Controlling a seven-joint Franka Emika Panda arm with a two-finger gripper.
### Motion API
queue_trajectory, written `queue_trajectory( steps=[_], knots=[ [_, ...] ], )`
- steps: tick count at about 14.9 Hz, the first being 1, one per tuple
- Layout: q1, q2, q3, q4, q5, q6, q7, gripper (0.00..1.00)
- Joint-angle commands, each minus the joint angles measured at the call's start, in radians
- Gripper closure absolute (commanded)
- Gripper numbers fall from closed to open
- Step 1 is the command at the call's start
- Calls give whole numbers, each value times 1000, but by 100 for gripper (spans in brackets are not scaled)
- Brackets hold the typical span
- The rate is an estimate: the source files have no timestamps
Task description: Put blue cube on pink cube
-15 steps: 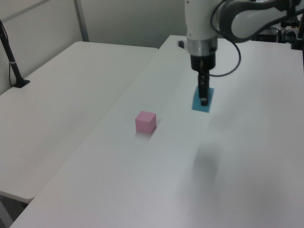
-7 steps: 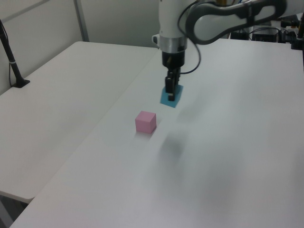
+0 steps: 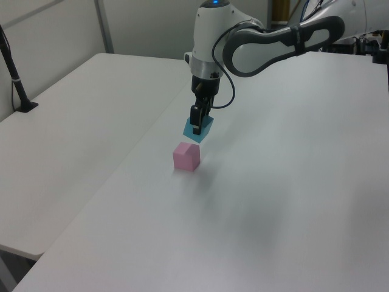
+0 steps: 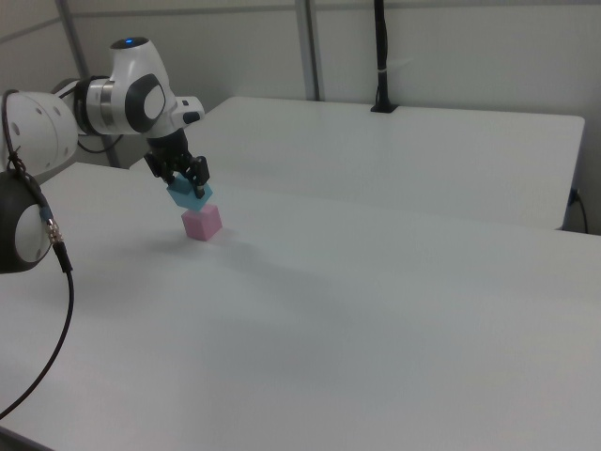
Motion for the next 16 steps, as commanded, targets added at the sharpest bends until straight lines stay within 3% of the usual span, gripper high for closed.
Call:
queue_trajectory(
  steps=[1, 8, 11, 13, 16],
  knots=[
    [18, 13, -10, 19, -24, 42, 45, 29],
    [36, 60, -10, 19, -43, 139, 59, 24],
    [41, 61, -10, 19, -43, 136, 71, 13],
    [40, 36, -9, 16, -41, 110, 77, 0],
    [41, -65, -10, -16, -37, 46, 72, 0]
  ],
)
